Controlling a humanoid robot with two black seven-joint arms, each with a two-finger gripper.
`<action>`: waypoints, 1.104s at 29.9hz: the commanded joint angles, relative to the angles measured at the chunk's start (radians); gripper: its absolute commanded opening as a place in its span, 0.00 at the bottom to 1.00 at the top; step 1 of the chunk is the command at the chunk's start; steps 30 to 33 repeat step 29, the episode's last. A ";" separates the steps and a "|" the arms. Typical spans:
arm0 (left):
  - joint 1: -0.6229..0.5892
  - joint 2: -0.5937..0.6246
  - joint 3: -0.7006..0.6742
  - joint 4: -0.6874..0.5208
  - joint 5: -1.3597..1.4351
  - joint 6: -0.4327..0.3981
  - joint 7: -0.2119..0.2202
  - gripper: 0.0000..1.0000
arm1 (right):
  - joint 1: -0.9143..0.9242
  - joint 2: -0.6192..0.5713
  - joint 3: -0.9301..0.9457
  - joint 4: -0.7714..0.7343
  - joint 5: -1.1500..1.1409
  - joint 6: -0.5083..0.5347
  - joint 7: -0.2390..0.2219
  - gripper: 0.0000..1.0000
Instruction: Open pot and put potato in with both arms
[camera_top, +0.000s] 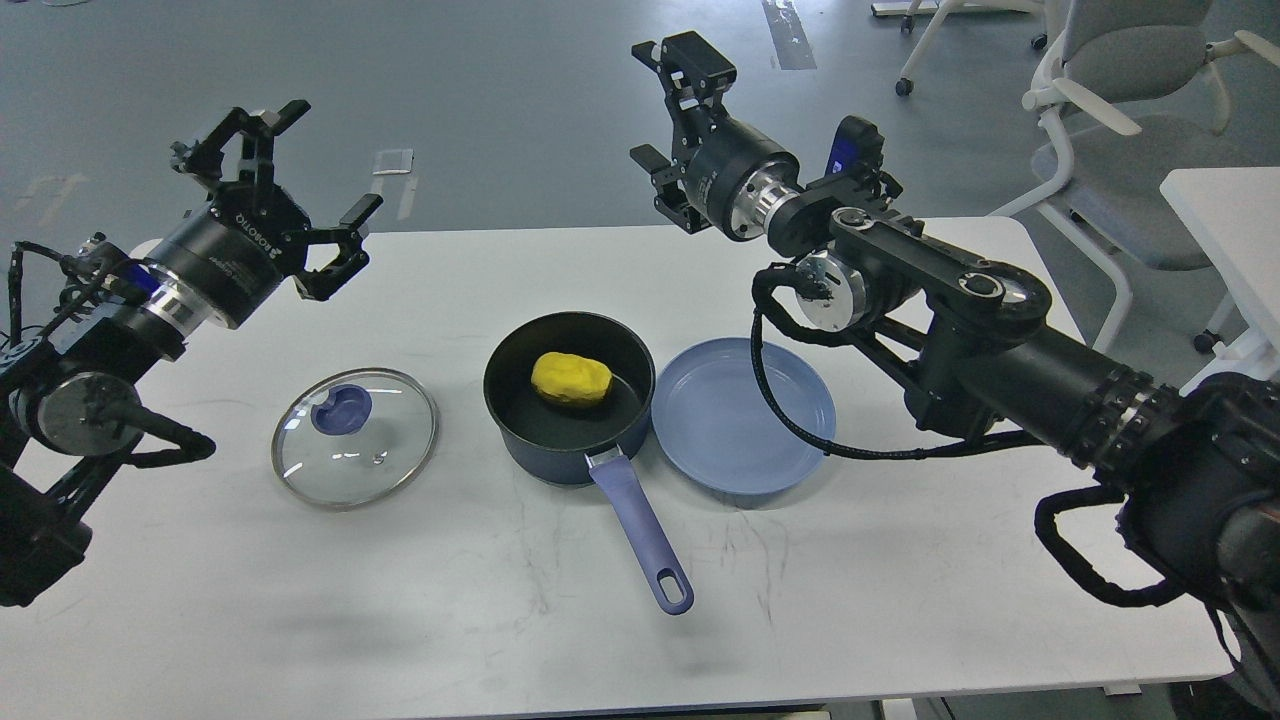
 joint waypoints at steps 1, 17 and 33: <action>0.021 -0.020 0.000 0.002 -0.019 0.004 0.000 0.98 | -0.065 -0.010 0.067 -0.037 0.014 0.142 -0.004 1.00; 0.064 -0.068 0.000 0.060 -0.019 0.006 0.000 0.98 | -0.102 0.020 0.080 -0.116 0.014 0.108 -0.004 1.00; 0.064 -0.055 0.000 0.046 -0.016 0.000 0.002 0.98 | -0.097 0.010 0.085 -0.097 0.008 0.110 0.033 1.00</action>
